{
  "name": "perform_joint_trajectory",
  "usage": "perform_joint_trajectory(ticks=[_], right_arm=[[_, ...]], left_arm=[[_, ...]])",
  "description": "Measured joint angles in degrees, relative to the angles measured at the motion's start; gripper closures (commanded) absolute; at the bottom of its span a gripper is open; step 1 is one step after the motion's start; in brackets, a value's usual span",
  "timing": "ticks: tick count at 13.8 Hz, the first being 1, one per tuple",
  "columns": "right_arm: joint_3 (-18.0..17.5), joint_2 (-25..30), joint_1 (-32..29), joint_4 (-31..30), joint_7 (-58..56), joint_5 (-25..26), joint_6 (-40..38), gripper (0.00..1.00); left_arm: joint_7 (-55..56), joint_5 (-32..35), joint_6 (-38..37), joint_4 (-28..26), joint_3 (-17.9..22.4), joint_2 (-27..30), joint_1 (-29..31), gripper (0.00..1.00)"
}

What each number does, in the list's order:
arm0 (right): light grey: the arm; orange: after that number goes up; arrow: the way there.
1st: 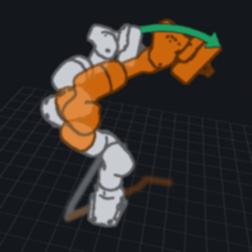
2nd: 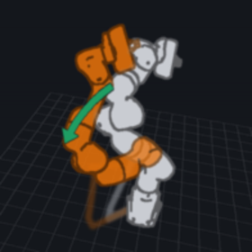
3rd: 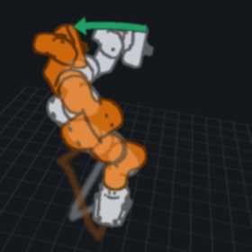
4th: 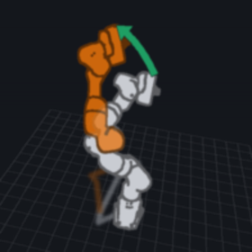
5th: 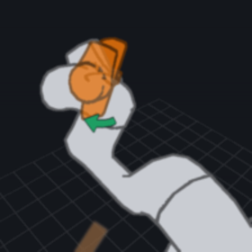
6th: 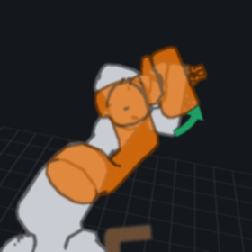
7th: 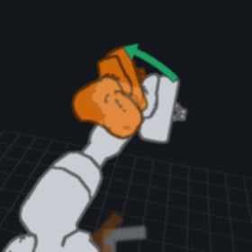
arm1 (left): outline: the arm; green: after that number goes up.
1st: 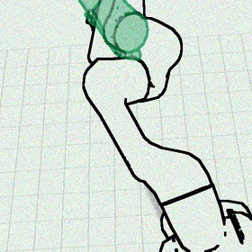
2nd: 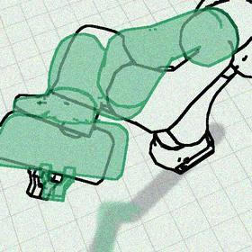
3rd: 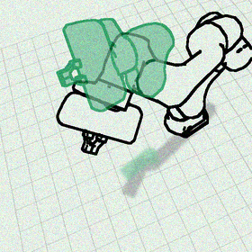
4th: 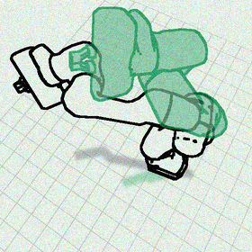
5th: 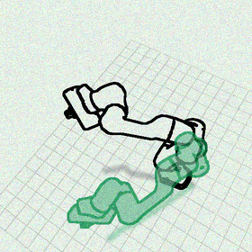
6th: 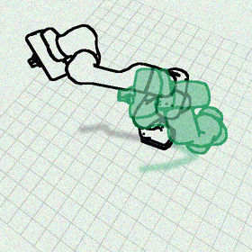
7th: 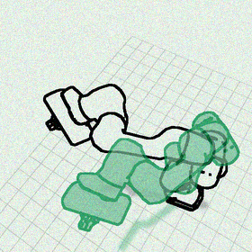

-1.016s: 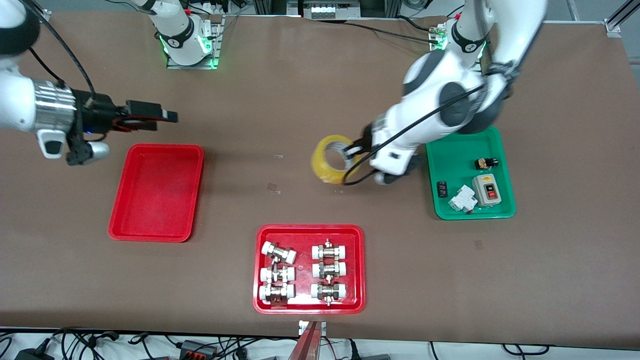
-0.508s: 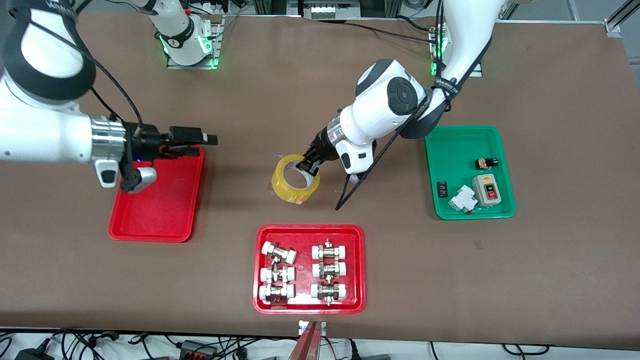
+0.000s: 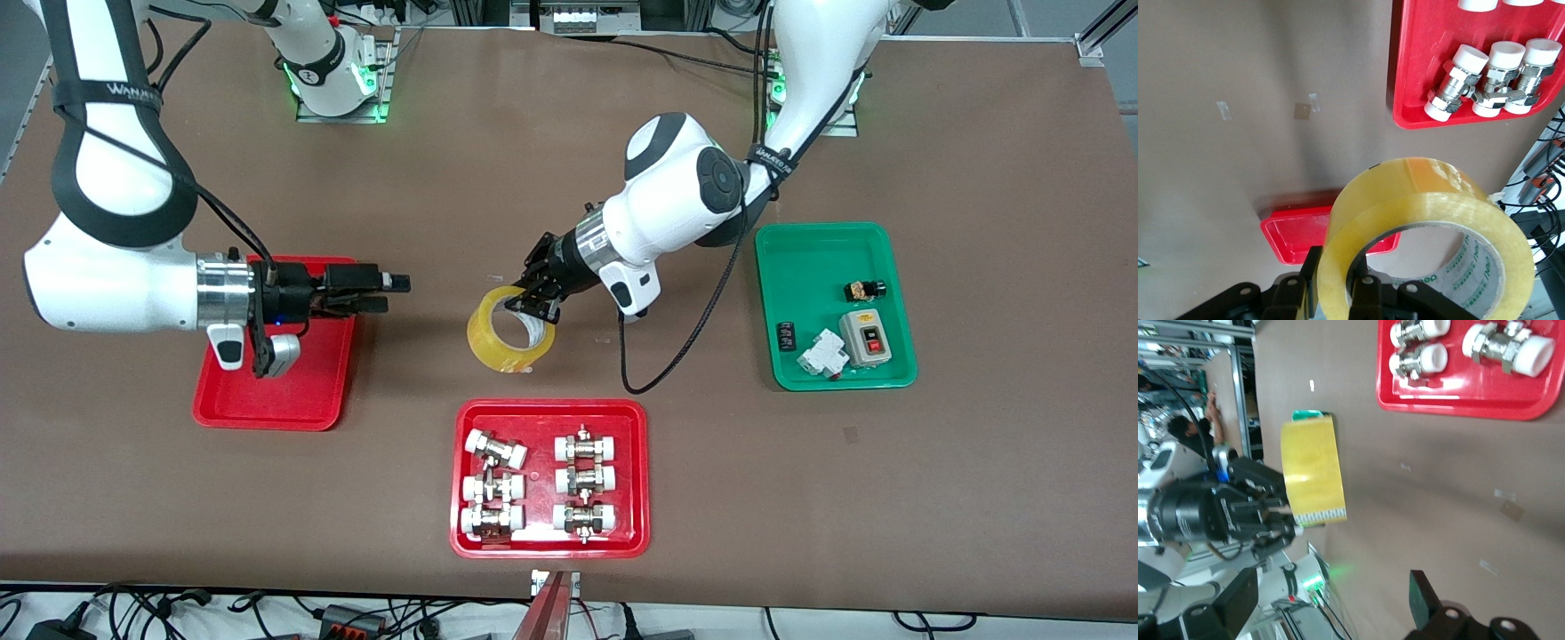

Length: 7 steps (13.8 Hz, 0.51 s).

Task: Left arm passes tape to right arm into tray
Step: 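Carry the tape with the left gripper while the right gripper reaches toward it, then close the right gripper on the tape roll held by the left gripper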

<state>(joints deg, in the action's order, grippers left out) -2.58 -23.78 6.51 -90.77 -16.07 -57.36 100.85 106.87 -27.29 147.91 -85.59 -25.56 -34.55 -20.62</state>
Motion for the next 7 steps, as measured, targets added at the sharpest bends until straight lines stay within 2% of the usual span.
perform_joint_trajectory(ticks=[7], right_arm=[[-0.1, -3.4, 5.2, 0.0, -0.6, -4.5, 9.5, 0.00]], left_arm=[[4.1, -0.2, 0.9, 4.5, 0.0, -3.9, -0.8, 0.99]])
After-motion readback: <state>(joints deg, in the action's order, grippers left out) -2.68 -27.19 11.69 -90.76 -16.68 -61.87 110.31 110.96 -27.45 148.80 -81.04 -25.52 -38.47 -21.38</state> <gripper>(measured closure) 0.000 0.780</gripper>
